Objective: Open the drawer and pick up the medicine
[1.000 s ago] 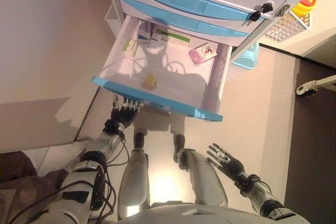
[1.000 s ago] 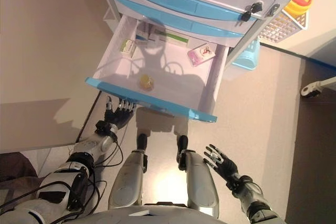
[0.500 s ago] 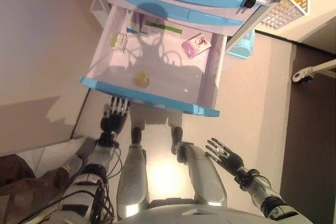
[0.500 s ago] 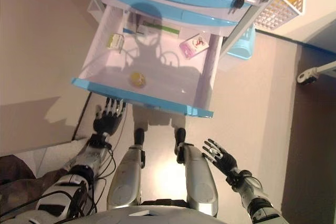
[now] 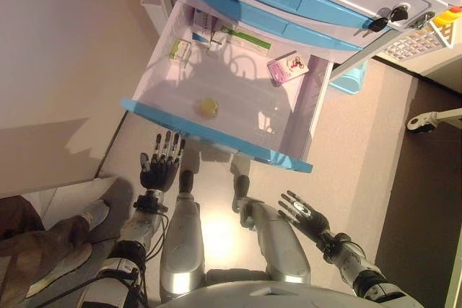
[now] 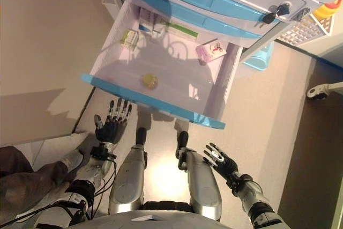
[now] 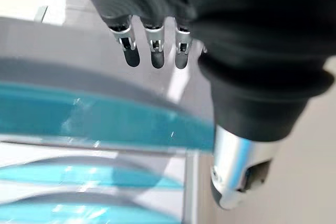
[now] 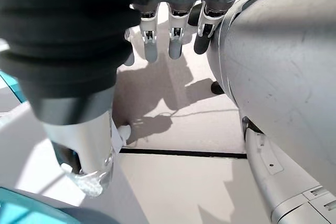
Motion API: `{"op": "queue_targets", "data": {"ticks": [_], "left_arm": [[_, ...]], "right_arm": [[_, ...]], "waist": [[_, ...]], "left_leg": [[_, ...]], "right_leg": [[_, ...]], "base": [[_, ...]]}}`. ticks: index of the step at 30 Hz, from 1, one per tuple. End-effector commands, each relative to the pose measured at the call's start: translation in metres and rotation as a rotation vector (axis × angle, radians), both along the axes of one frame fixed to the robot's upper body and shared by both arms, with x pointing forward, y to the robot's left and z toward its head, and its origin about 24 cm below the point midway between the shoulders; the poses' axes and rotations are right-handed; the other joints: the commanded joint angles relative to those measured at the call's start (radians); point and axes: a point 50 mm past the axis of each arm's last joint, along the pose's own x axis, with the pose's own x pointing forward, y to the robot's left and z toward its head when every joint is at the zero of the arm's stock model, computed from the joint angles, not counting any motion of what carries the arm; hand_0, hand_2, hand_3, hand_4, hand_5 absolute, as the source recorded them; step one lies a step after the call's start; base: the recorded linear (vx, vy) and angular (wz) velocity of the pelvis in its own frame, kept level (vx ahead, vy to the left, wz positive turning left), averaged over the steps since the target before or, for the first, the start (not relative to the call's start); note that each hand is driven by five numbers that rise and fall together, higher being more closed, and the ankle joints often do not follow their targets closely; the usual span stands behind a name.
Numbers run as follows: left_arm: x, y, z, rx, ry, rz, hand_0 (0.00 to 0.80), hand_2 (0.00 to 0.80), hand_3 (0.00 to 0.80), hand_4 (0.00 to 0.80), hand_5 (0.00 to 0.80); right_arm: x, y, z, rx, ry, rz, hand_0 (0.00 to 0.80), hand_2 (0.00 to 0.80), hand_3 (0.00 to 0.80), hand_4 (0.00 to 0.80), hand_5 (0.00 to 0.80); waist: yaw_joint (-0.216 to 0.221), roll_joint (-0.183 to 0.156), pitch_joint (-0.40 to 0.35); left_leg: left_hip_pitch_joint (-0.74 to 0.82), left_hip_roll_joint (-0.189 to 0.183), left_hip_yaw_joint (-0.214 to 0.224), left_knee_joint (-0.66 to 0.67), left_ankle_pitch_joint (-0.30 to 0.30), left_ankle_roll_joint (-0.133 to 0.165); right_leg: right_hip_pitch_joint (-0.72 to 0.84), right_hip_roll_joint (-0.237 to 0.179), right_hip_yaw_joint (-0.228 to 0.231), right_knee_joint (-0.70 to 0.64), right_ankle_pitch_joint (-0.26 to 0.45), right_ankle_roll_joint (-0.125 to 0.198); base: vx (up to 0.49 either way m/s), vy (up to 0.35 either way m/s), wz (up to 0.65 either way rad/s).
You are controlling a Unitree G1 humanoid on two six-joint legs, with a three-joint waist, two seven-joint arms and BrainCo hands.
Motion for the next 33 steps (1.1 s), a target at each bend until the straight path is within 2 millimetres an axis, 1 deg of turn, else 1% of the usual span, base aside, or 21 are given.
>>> {"op": "queue_targets", "data": {"ticks": [1,6,9,12,16,19,22,25,28,29,31,33], "left_arm": [[-0.006,0.009,-0.009,-0.058,0.076,0.069,0.0,0.0,0.0,0.0,0.0],[-0.021,0.029,-0.028,-0.059,0.252,0.197,0.0,0.0,0.0,0.0,0.0],[-0.03,0.04,-0.037,-0.059,0.346,0.239,0.0,0.0,0.0,0.0,0.0],[-0.035,0.046,-0.042,-0.03,0.429,0.251,0.0,0.0,0.0,0.0,0.0],[-0.051,0.059,-0.052,0.015,0.561,0.298,0.0,0.0,0.0,0.0,0.0],[-0.063,0.065,-0.059,0.127,0.676,0.266,0.0,0.0,0.0,0.0,0.0],[-0.079,0.071,-0.066,0.268,0.788,0.221,0.0,0.0,0.0,0.0,0.0],[-0.099,0.08,-0.071,0.488,0.88,0.137,0.0,0.0,0.0,0.0,0.0],[-0.123,0.086,-0.077,0.594,0.942,0.081,0.0,0.0,0.0,0.0,0.0],[-0.133,0.087,-0.079,0.636,0.959,0.062,0.0,0.0,0.0,0.0,0.0],[-0.149,0.089,-0.082,0.695,0.984,0.028,0.0,0.0,0.0,0.0,0.0],[-0.164,0.088,-0.086,0.7,1.032,0.0,0.0,0.0,0.0,0.0,0.0]], "right_arm": [[-0.023,0.01,-0.007,0.017,0.042,0.079,0.0,0.0,0.0,0.0,0.0],[-0.03,0.006,-0.014,-0.02,0.096,0.053,0.0,0.0,0.0,0.0,0.0],[-0.033,0.0,-0.017,-0.047,0.136,0.014,0.0,0.0,0.0,0.0,0.0],[-0.036,-0.006,-0.021,-0.082,0.178,-0.016,0.0,0.0,0.0,0.0,0.0],[-0.04,-0.023,-0.023,-0.144,0.219,-0.161,0.0,0.0,0.0,0.0,0.0],[-0.044,-0.041,-0.024,-0.209,0.263,-0.316,0.0,0.0,0.0,0.0,0.0],[-0.047,-0.061,-0.019,-0.275,0.252,-0.492,0.0,0.0,0.0,0.0,0.0],[-0.045,-0.086,-0.007,-0.318,0.197,-0.701,0.0,0.0,0.0,0.0,0.0],[-0.038,-0.111,0.016,-0.374,0.075,-0.86,0.0,0.0,0.0,0.0,0.0],[-0.033,-0.122,0.03,-0.424,0.0,-0.905,0.0,0.0,0.0,0.0,0.0],[-0.025,-0.137,0.053,-0.49,-0.104,-0.97,0.0,0.0,0.0,0.0,0.0],[-0.014,-0.153,0.084,-0.551,-0.241,-1.032,0.0,0.0,0.0,0.0,0.0]], "waist": [[-0.017,-0.027,-0.029],[-0.023,-0.03,-0.029],[-0.024,-0.023,-0.029],[-0.028,-0.02,-0.033],[-0.03,-0.009,-0.04],[-0.028,-0.004,-0.047],[-0.023,-0.003,-0.054],[-0.022,-0.008,-0.068],[-0.027,-0.014,-0.086],[-0.026,-0.016,-0.091],[-0.027,-0.017,-0.104],[-0.029,-0.016,-0.116]], "left_leg": [[-0.084,-0.042,0.007,0.086,-0.035,0.056],[-0.08,-0.039,0.012,0.086,-0.037,0.056],[-0.075,-0.04,0.014,0.081,-0.037,0.056],[-0.076,-0.044,0.014,0.075,-0.03,0.054],[-0.065,-0.051,0.015,0.065,-0.03,0.054],[-0.053,-0.053,0.019,0.056,-0.03,0.056],[-0.034,-0.054,0.023,0.042,-0.033,0.057],[-0.011,-0.051,0.029,0.023,-0.037,0.054],[0.012,-0.046,0.04,0.001,-0.04,0.055],[0.025,-0.045,0.045,-0.008,-0.043,0.057],[0.035,-0.047,0.051,-0.02,-0.045,0.06],[0.048,-0.047,0.059,-0.033,-0.048,0.062]], "right_leg": [[0.034,-0.001,0.007,-0.087,0.083,0.096],[0.034,0.0,0.009,-0.084,0.079,0.098],[0.034,-0.003,0.01,-0.082,0.075,0.099],[0.031,-0.009,0.01,-0.082,0.076,0.099],[0.038,-0.017,0.01,-0.085,0.072,0.101],[0.047,-0.023,0.008,-0.087,0.072,0.104],[0.063,-0.026,0.01,-0.096,0.073,0.109],[0.086,-0.03,0.014,-0.114,0.078,0.117],[0.106,-0.036,0.019,-0.133,0.084,0.124],[0.117,-0.039,0.023,-0.143,0.086,0.126],[0.126,-0.046,0.025,-0.153,0.089,0.13],[0.137,-0.052,0.025,-0.166,0.091,0.134]], "base": [[0.0,0.0,0.0],[0.0,0.0,0.0],[0.0,0.0,0.0],[0.004,0.01,0.0],[0.011,0.016,0.0],[0.0,0.0,0.0],[0.022,-0.017,-0.03],[0.046,-0.052,-0.05],[0.057,-0.041,-0.06],[0.062,-0.017,-0.16],[0.049,-0.005,-0.16],[0.046,0.009,-0.07]]}}
